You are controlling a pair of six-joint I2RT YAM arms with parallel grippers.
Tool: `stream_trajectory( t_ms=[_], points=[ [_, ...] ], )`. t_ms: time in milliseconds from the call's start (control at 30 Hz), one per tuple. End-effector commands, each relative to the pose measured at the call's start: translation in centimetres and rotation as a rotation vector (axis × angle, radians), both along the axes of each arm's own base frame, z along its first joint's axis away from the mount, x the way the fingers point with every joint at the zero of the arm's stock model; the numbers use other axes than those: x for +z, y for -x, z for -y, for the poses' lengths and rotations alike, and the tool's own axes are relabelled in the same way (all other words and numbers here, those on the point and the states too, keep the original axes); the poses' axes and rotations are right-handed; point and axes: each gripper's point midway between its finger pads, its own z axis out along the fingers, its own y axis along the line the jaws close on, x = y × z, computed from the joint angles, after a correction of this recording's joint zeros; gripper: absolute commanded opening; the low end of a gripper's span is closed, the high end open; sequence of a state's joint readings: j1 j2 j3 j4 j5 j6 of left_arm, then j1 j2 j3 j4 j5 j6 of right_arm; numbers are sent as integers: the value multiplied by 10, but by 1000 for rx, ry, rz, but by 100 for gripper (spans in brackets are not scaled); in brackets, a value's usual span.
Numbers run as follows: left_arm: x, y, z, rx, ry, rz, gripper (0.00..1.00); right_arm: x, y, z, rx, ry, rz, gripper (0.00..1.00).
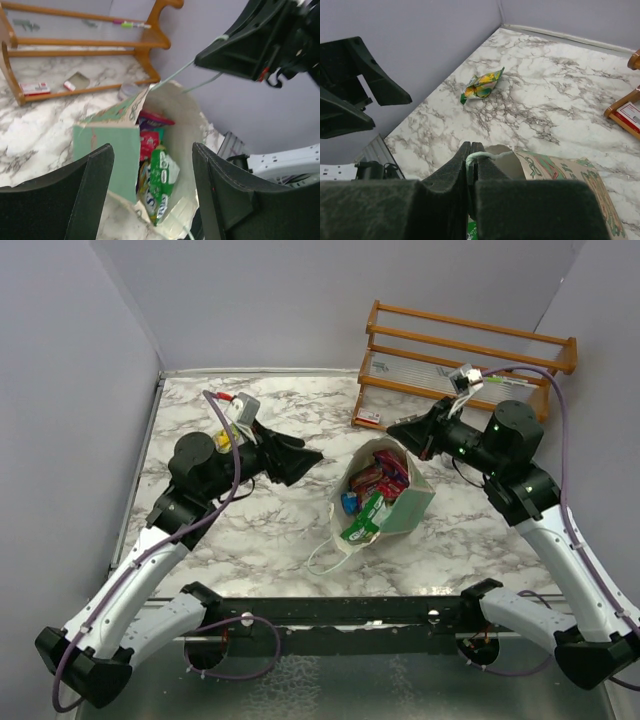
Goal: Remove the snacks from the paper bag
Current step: Place the snack at the center of the board, then take out the snack from the paper bag.
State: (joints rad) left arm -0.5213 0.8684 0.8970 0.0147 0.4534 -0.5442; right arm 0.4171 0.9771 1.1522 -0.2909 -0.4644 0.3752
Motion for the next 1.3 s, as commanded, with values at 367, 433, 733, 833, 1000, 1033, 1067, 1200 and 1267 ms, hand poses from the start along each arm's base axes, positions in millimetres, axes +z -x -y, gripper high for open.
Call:
stream_trajectory(
  t_ms=[367,433,733,833,1000,1033,1067,1200,1267],
  points=[
    [-11,23,56,-30,-73,-210,65,-13,-20,-11,-13,-47,-80,2],
    [-13,29,73,-55,-110,-182,65,-16,-18,-10,-8,-25,-85,2],
    [-28,57,86,12,-196,-58,65,-1,-4,1,-22,-6,5,2],
    [-40,64,87,15,-229,-33,65,6,3,-3,22,-34,52,2],
    [-49,89,90,-13,-348,36,57,7,5,-5,41,-22,55,2],
    [-48,90,87,-5,-380,45,56,4,3,-4,31,-16,41,2],
    [-50,88,83,10,-415,50,54,6,2,-3,27,-12,38,2],
    [-58,82,78,31,-505,76,47,-2,7,-4,43,1,27,2],
    [-64,79,80,42,-523,81,42,-6,8,-3,41,3,22,2]
  ],
)
